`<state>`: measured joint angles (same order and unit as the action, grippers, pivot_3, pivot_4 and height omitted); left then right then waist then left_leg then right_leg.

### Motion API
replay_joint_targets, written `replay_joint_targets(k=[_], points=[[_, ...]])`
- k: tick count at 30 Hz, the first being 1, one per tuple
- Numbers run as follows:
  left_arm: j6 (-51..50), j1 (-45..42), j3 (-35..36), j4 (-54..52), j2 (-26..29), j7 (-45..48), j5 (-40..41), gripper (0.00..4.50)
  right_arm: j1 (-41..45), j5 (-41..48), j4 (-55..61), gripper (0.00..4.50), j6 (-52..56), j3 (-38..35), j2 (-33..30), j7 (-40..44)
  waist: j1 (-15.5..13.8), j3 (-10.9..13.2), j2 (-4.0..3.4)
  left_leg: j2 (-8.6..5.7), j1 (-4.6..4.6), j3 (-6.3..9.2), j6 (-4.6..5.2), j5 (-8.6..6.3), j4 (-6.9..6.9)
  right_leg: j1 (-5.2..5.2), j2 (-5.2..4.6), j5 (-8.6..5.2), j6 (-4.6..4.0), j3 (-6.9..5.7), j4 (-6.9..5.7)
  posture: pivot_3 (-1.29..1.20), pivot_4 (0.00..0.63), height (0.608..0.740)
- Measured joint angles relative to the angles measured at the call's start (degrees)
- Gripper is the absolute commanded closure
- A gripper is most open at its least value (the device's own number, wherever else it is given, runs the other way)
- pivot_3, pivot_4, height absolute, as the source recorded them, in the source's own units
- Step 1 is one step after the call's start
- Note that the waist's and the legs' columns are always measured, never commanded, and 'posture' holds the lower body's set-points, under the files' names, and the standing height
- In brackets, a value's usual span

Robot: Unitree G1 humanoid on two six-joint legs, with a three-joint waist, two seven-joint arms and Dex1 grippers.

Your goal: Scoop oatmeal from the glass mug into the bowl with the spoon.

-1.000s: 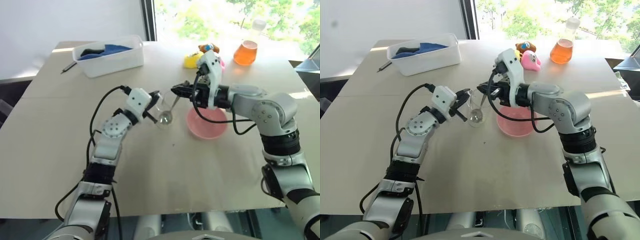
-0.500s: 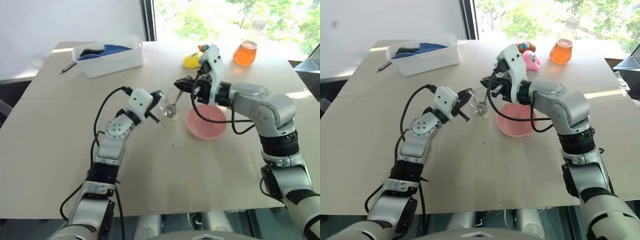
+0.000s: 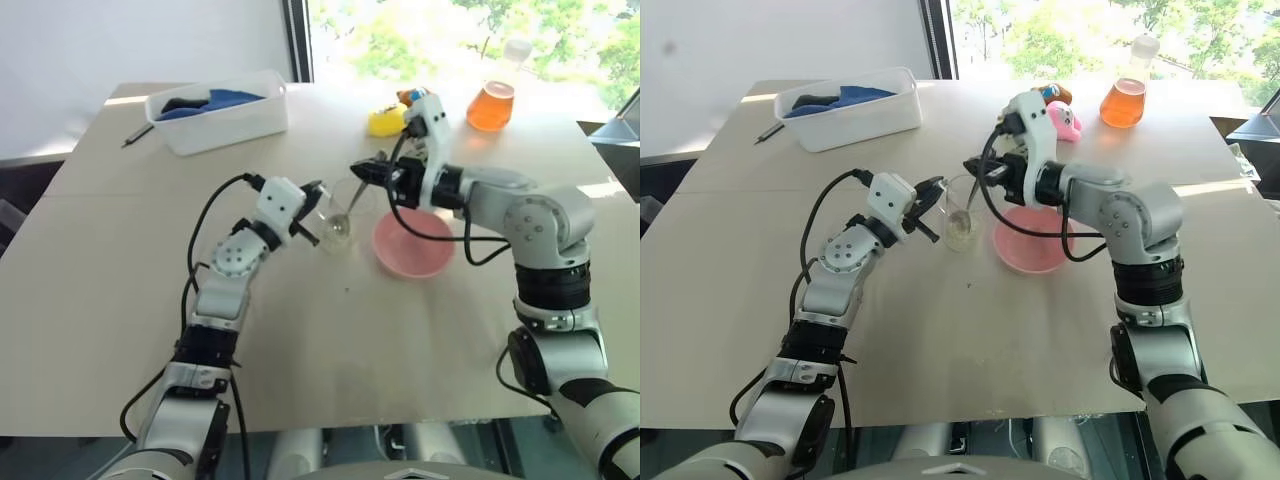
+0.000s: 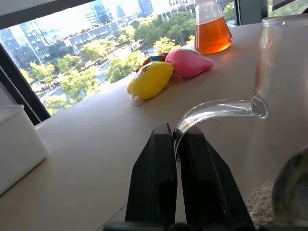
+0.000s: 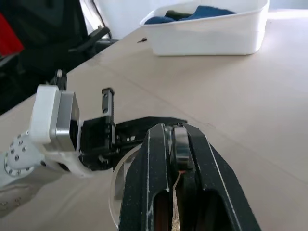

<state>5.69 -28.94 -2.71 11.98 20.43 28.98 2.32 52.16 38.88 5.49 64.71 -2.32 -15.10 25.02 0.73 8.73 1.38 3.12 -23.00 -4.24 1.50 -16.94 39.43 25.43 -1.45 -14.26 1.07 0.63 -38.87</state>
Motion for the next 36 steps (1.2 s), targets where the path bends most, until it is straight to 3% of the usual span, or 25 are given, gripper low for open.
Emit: replay_joint_targets(k=[18, 22, 29, 36], points=[[3.2, -2.8, -0.5, 5.3, -2.1, 1.2, -0.1, 4.45, 7.8, 6.9, -7.4, 4.5, 26.1, -29.8, 7.0, -19.9, 0.0, 0.0, -0.01, 0.0, -0.01, -0.04, 0.0, 0.0, -0.01, 0.01, -0.02, 0.0, 0.0, 0.03, -0.02, 0.0, 0.15, 0.74], [4.3, -3.7, -0.7, 6.8, -2.3, 1.4, -0.2, 4.45, 9.5, 7.3, -9.8, 4.5, 27.4, -35.3, 8.3, -25.1, 0.0, 0.0, -0.01, -0.01, 0.0, -0.04, 0.0, 0.0, -0.01, 0.01, -0.01, 0.0, 0.0, 0.03, -0.04, 0.0, 0.15, 0.74], [6.6, -4.8, -0.9, 8.8, -2.7, 1.9, -1.0, 4.45, 11.1, 11.3, -13.3, 4.5, 27.4, -40.9, 7.8, -32.1, 0.1, 0.0, -0.02, -0.02, 0.0, -0.05, 0.0, 0.0, -0.01, 0.0, -0.01, 0.0, 0.01, 0.05, -0.03, 0.0, 0.15, 0.74], [7.6, -4.8, -0.8, 9.3, -2.7, 2.0, -1.0, 4.45, 12.7, 18.0, -16.6, 4.5, 27.4, -42.9, 3.1, -34.7, 0.1, 0.0, -0.02, -0.02, 0.0, -0.05, 0.0, 0.0, -0.03, 0.0, -0.01, 0.0, 0.01, 0.07, -0.01, 0.0, 0.15, 0.74]])
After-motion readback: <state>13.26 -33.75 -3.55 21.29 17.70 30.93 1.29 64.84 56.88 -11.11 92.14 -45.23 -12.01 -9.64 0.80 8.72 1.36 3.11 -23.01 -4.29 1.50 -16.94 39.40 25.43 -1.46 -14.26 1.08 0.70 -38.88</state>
